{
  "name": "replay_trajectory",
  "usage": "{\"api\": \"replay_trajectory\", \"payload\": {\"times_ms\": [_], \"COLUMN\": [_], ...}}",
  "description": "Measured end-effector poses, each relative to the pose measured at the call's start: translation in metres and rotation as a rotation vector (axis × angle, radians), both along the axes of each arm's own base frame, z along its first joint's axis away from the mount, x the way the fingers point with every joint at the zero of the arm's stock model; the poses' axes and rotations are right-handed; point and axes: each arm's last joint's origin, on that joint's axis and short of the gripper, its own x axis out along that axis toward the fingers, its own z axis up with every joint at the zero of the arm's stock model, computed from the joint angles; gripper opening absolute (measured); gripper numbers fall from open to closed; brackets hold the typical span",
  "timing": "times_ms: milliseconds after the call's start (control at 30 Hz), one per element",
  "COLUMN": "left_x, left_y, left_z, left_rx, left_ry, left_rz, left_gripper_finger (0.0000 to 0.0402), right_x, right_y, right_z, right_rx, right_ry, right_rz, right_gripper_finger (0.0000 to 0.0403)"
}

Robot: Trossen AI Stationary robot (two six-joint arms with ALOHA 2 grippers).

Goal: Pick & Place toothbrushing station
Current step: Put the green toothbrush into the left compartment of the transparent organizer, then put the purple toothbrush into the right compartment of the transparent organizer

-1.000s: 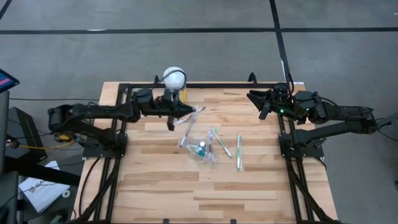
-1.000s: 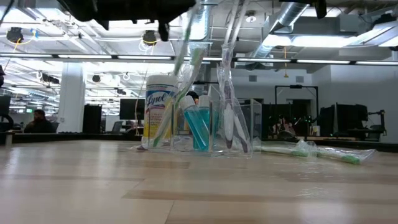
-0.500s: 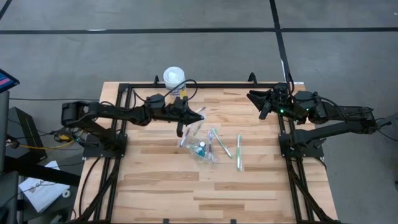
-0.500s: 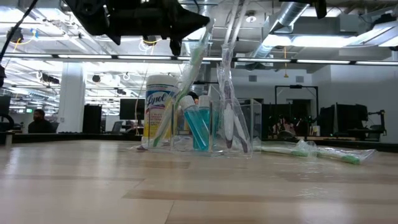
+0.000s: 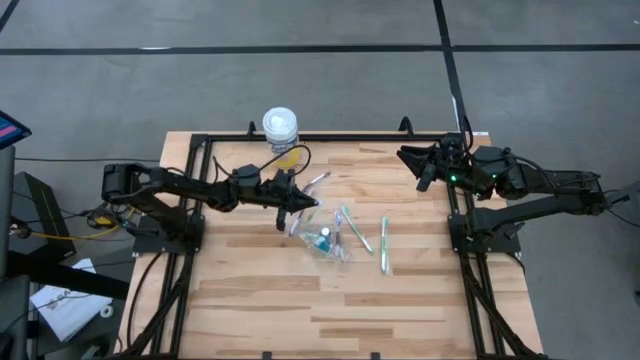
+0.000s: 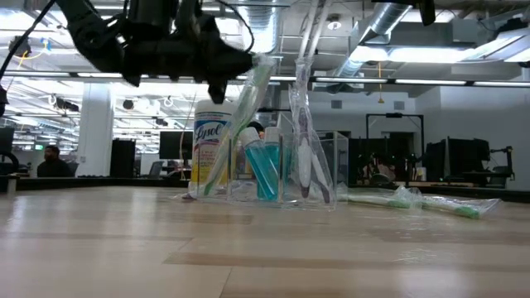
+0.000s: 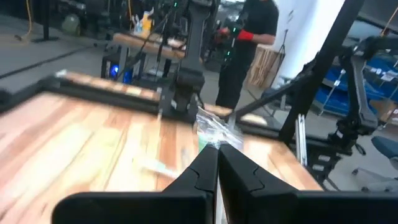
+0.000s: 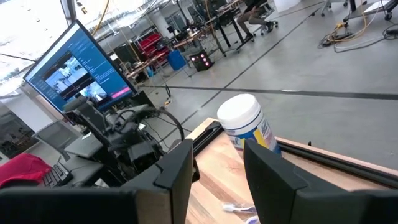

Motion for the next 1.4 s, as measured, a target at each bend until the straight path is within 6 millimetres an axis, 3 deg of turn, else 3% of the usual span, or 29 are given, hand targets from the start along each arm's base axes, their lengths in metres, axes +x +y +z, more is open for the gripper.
{"api": "replay_trajectory", "payload": {"times_ms": [367,533,800,967,1167,1400], "left_x": [-0.027,-0.029,-0.037,-0.037,-0.038,-0.04], "left_y": [-0.005,-0.006,-0.009,-0.008,-0.006,-0.001], "left_z": [-0.031,-0.023,-0.003,-0.009,-0.012,-0.012], "left_rx": [-0.051,-0.104,-0.121,-0.134,-0.14,-0.145], "left_ry": [0.03,-0.017,-0.094,-0.023,0.013,0.027], "left_rz": [0.007,-0.037,-0.084,-0.072,-0.066,-0.127], "left_gripper_finger": [0.0002,0.0025,0.0118,0.0166,0.019,0.019], "right_x": [0.005,0.01,0.015,0.018,0.018,0.018], "right_y": [0.0,0.0,0.001,0.001,0.001,0.001], "right_z": [-0.002,-0.005,-0.009,-0.01,-0.01,-0.01], "right_rx": [0.023,0.023,0.025,0.031,0.031,0.028], "right_ry": [0.006,0.025,0.049,0.059,0.053,0.054], "right_rz": [-0.001,0.0,0.022,0.021,0.022,0.022], "right_gripper_finger": [0.0133,0.0133,0.0133,0.0133,0.0133,0.0133]}}
